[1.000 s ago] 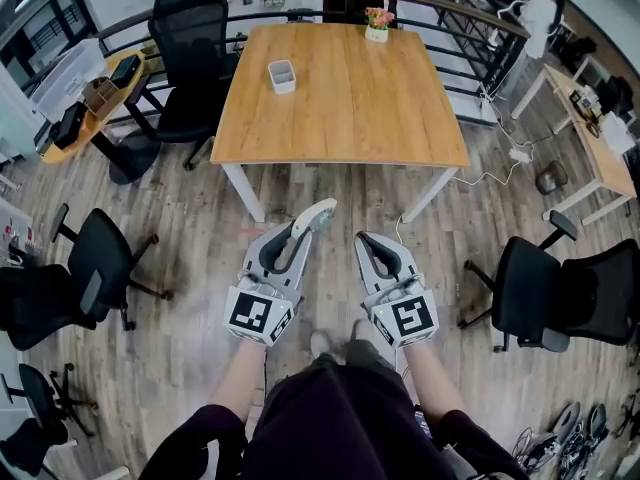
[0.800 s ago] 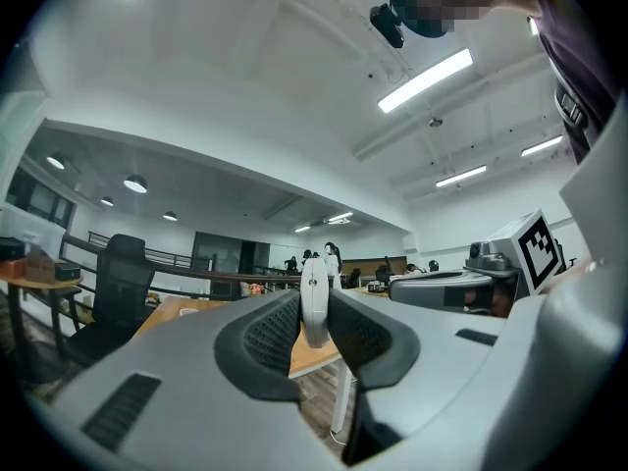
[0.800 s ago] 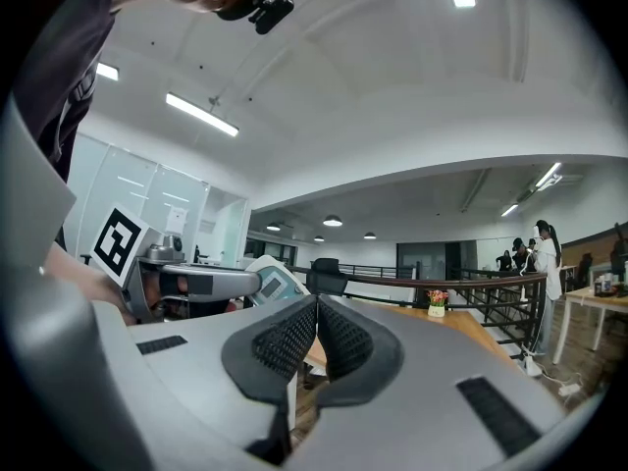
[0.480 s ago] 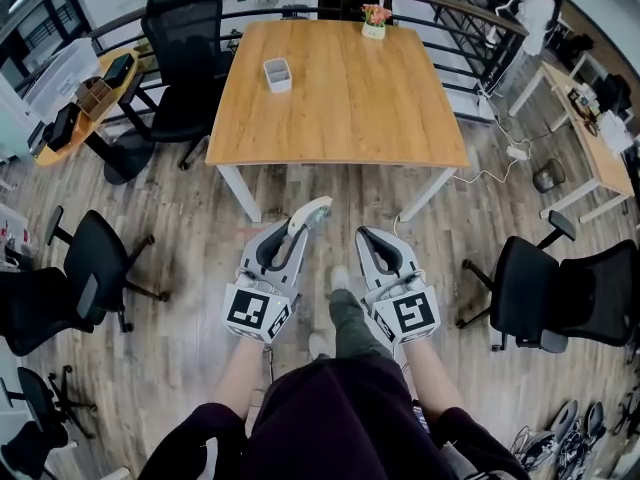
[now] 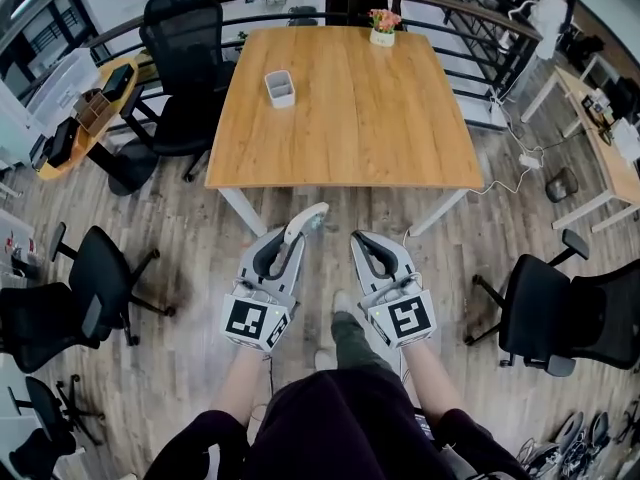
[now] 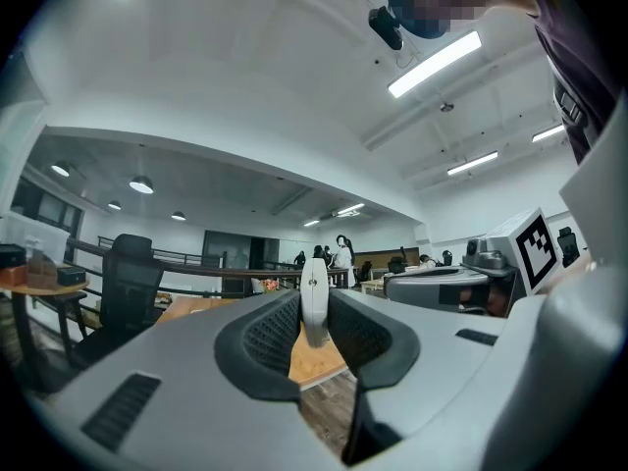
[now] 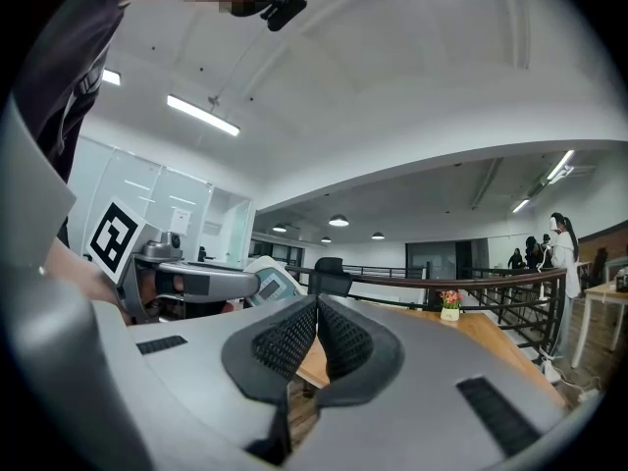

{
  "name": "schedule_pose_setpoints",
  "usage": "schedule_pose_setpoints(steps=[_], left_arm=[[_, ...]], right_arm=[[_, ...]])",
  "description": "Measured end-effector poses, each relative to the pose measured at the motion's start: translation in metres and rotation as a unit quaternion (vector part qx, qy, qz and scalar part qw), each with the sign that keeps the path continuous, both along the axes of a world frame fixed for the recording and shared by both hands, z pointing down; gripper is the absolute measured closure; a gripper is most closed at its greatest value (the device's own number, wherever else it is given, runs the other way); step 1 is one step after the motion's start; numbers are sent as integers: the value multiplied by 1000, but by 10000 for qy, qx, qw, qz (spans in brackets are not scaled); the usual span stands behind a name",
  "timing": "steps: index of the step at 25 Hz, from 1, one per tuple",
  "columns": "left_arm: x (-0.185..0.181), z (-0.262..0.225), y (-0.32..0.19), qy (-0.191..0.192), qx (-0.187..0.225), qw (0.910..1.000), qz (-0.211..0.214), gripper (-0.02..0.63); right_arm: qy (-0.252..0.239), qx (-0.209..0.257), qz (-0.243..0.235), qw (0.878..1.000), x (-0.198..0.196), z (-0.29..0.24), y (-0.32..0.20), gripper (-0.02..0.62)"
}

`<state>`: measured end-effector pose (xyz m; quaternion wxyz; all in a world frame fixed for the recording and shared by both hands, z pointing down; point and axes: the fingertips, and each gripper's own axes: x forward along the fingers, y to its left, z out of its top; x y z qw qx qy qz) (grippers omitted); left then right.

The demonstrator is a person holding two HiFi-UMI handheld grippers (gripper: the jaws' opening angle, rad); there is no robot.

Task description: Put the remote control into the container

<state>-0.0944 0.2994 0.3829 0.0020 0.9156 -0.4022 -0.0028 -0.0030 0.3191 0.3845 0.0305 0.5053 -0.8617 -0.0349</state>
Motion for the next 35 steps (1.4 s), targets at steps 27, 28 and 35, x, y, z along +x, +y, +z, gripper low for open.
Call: schedule_pose_setpoints(steps=[27,28,35], left_arm=[[94,-14,-190,-360,-130,9986,-373,512],[94,-14,-194,-372,-128,9984,-401,512],[92,-8,-224,-422,-143,9975,-545,512]], right_arm=[[-234,-82,-435,9987,76,-9,-204,577],[-251,-101,-431,9987,78,-9,-208,577],[-352,-141,-544,9978,80,2,-240,577]])
